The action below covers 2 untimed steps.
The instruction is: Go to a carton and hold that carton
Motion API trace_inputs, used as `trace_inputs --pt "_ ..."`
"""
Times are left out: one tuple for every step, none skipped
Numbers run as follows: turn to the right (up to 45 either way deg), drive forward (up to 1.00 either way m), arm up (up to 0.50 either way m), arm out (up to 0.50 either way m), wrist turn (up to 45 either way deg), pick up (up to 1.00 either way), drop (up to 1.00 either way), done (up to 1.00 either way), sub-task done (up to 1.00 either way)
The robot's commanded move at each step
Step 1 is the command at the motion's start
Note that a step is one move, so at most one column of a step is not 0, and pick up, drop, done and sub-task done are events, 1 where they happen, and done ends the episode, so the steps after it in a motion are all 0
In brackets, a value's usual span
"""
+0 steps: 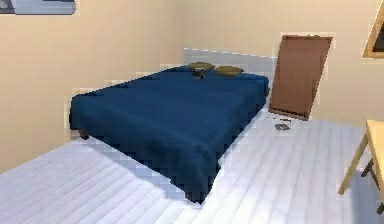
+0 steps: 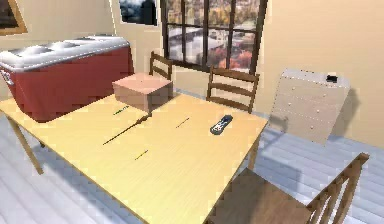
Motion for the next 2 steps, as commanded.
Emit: trace_inputs --pt "27.0 0.0 0.0 0.0 0.0 0.0 0.0 0.0 0.0" --pt "0.0 1.0 0.0 0.0 0.0 0.0 0.0 0.0 0.0"
